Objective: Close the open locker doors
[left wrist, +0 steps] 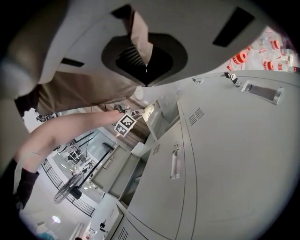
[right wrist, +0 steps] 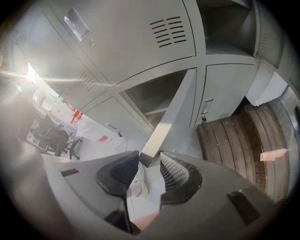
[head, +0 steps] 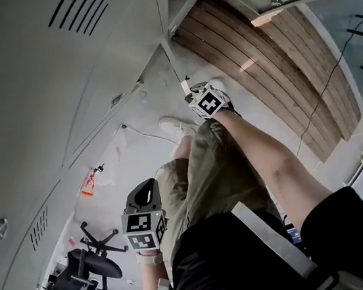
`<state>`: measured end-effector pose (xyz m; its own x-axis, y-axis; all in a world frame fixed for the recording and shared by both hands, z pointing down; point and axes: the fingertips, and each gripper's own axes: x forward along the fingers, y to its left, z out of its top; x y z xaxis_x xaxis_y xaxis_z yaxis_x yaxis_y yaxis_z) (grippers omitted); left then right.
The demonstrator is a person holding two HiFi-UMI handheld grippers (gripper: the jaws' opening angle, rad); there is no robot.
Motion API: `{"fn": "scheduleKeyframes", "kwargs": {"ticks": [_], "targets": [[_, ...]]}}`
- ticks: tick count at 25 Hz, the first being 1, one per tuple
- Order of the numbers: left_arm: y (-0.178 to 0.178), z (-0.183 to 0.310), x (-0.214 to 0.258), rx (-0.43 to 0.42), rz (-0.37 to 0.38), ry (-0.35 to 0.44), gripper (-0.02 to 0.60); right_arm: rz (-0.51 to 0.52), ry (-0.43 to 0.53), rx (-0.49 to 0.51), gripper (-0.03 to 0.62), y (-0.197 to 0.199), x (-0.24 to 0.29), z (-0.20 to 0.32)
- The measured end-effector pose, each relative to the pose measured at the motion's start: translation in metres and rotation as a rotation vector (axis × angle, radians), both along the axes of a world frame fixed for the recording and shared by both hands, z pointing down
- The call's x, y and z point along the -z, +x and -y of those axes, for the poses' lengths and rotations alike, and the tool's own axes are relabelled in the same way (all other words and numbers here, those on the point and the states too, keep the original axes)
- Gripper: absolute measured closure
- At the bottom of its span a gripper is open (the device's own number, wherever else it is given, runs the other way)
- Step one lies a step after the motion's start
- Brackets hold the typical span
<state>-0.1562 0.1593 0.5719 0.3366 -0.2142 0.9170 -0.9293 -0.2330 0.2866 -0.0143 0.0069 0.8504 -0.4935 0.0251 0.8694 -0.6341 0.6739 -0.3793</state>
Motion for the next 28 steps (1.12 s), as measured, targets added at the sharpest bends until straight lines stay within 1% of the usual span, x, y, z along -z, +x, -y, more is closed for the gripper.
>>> {"fn": "scheduleKeyframes", "kwargs": {"ticks": [5,8,16,23,28], "targets": [[-0.023,-0.008,-0.004,-0.019,-0.005,-0.004,0.572,-0.008,0.019,-0.005,0.447,-0.022,0.0,-0.005],[-0.032,-0.012,-0.007,-0.034,-0.013,-0.006,0.572,0.003,0.035,0.003,0.44,-0.039,0.0,-0.005],[-0.06,-0.021,-0.015,-0.066,-0.017,-0.013,0.572,0.043,0.056,-0.019,0.434,-0.085,0.0,-0.005],[-0.073,-0.026,-0.017,-0.085,-0.012,-0.02,0.572,0.098,0.091,0.017,0.433,-0.13,0.003,-0.001],[-0.077,-0.028,-0.018,-0.088,-0.008,-0.023,0.572,0.107,0.116,0.068,0.416,-0.154,0.006,0.003]]}}
